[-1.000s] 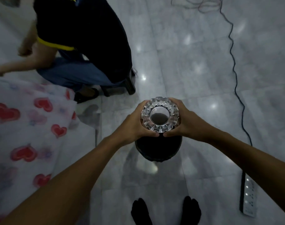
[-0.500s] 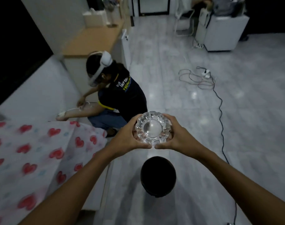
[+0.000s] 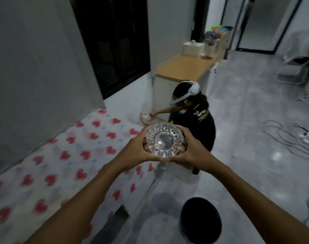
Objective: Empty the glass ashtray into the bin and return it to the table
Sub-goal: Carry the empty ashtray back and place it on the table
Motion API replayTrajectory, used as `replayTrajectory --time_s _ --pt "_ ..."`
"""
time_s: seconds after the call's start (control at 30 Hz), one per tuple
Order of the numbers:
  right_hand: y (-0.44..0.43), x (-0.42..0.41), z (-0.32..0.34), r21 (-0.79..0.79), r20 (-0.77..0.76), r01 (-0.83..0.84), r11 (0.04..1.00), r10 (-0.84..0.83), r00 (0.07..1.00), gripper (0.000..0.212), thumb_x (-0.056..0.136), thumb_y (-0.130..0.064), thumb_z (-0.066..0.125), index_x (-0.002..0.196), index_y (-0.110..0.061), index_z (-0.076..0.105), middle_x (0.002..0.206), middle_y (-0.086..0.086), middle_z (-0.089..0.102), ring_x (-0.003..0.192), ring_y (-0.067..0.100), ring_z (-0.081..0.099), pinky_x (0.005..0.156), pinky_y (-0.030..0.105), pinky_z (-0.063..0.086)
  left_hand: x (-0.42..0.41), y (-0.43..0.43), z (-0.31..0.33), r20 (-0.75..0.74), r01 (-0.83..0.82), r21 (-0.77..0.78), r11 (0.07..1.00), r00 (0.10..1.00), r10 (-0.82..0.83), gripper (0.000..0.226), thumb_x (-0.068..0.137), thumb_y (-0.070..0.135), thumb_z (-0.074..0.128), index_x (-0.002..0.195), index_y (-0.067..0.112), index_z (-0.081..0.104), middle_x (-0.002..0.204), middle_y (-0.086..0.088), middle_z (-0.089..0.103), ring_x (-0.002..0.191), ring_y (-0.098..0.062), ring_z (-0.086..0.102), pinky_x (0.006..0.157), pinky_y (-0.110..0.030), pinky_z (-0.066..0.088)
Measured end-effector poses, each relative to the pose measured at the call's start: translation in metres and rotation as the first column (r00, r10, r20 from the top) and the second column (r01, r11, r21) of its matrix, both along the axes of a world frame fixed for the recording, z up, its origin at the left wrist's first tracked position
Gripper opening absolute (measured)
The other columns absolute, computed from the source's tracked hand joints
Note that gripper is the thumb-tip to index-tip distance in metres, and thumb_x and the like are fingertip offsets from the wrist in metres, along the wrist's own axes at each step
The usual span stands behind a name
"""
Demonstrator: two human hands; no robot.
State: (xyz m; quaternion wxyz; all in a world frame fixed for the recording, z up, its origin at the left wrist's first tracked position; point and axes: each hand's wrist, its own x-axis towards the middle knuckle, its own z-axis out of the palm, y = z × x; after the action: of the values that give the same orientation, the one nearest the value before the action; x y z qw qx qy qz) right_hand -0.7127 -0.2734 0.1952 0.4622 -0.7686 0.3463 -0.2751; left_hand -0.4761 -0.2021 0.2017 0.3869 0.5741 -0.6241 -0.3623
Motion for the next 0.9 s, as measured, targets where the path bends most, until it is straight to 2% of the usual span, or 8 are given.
replayTrajectory --time_s 0.17,0.23,0.33,0.47,0.57,0.7,0.8,0.9 --pt "-0.002 0.092 0.010 -0.035 -0.012 -0.215 0.976 0.215 0.977 0.112 0.065 -0.034 0.100 0.154 -0.036 0.032 0.148 -0.022 0.052 0.135 0.001 0.055 0.113 0.038 0.048 0.070 0.051 0.009 0.010 -0.232 0.010 0.973 0.973 0.232 0.115 0.068 0.022 0.105 0.162 0.034 0.040 0.142 0.012 0.069 0.123 -0.002 0.073 0.104 -0.034 0.062" --pt "0.003 0.133 0.011 -0.044 -0.022 -0.306 0.951 0.305 0.952 0.111 0.066 -0.033 0.100 0.154 -0.035 0.032 0.148 -0.027 0.048 0.136 -0.001 0.053 0.114 0.036 0.047 0.098 0.076 0.011 0.021 -0.326 0.010 0.945 0.945 0.325 0.115 0.068 0.021 0.105 0.162 0.033 0.040 0.143 0.011 0.068 0.122 -0.003 0.073 0.103 -0.034 0.063" --pt "0.018 0.195 0.010 -0.041 -0.042 -0.442 0.896 0.440 0.897 0.112 0.065 -0.040 0.100 0.153 -0.037 0.030 0.148 -0.018 0.051 0.132 0.002 0.056 0.111 0.037 0.050 0.139 0.120 0.010 0.023 -0.463 0.023 0.886 0.886 0.463 0.114 0.069 0.021 0.105 0.162 0.033 0.039 0.142 0.010 0.069 0.120 -0.001 0.073 0.100 -0.031 0.064" --pt "0.048 0.273 0.005 -0.040 -0.067 -0.588 0.808 0.585 0.809 0.108 0.066 -0.041 0.098 0.150 -0.038 0.030 0.140 -0.026 0.050 0.124 -0.003 0.058 0.104 0.019 0.050 0.187 0.176 0.007 0.081 -0.596 0.039 0.802 0.802 0.592 0.111 0.066 0.034 0.105 0.155 0.047 0.041 0.132 0.015 0.073 0.118 -0.010 0.076 0.099 -0.034 0.064" --pt "0.071 0.326 -0.004 -0.023 -0.083 -0.663 0.748 0.660 0.747 0.111 0.067 -0.041 0.097 0.152 -0.038 0.027 0.143 -0.017 0.052 0.127 0.006 0.059 0.105 0.026 0.052 0.221 0.213 0.002 0.083 -0.650 0.064 0.758 0.760 0.645 0.102 0.070 0.030 0.104 0.149 0.049 0.043 0.132 0.019 0.070 0.113 0.007 0.073 0.100 -0.026 0.062" --pt "0.093 0.393 -0.017 0.004 -0.102 -0.730 0.684 0.726 0.680 0.114 0.065 -0.049 0.096 0.154 -0.040 0.025 0.148 -0.012 0.052 0.130 0.009 0.057 0.107 0.030 0.052 0.268 0.247 -0.011 0.104 -0.715 0.087 0.694 0.700 0.707 0.110 0.067 0.045 0.103 0.157 0.046 0.040 0.146 0.021 0.064 0.129 -0.001 0.067 0.108 -0.034 0.060" --pt "0.105 0.437 -0.028 0.035 -0.107 -0.766 0.642 0.765 0.635 0.115 0.067 -0.047 0.095 0.156 -0.036 0.023 0.147 -0.015 0.048 0.126 0.003 0.055 0.100 0.014 0.050 0.303 0.261 -0.027 0.088 -0.757 0.124 0.641 0.652 0.753 0.119 0.063 0.050 0.104 0.161 0.044 0.037 0.147 0.018 0.065 0.131 -0.005 0.068 0.109 -0.037 0.059" --pt "0.112 0.474 -0.042 0.070 -0.116 -0.784 0.617 0.786 0.608 0.118 0.063 -0.055 0.093 0.156 -0.035 0.023 0.141 -0.018 0.050 0.126 0.008 0.058 0.104 0.024 0.053 0.332 0.271 -0.051 0.072 -0.784 0.164 0.599 0.615 0.785 0.123 0.062 0.048 0.106 0.162 0.048 0.033 0.145 0.016 0.066 0.130 -0.008 0.069 0.109 -0.039 0.059"
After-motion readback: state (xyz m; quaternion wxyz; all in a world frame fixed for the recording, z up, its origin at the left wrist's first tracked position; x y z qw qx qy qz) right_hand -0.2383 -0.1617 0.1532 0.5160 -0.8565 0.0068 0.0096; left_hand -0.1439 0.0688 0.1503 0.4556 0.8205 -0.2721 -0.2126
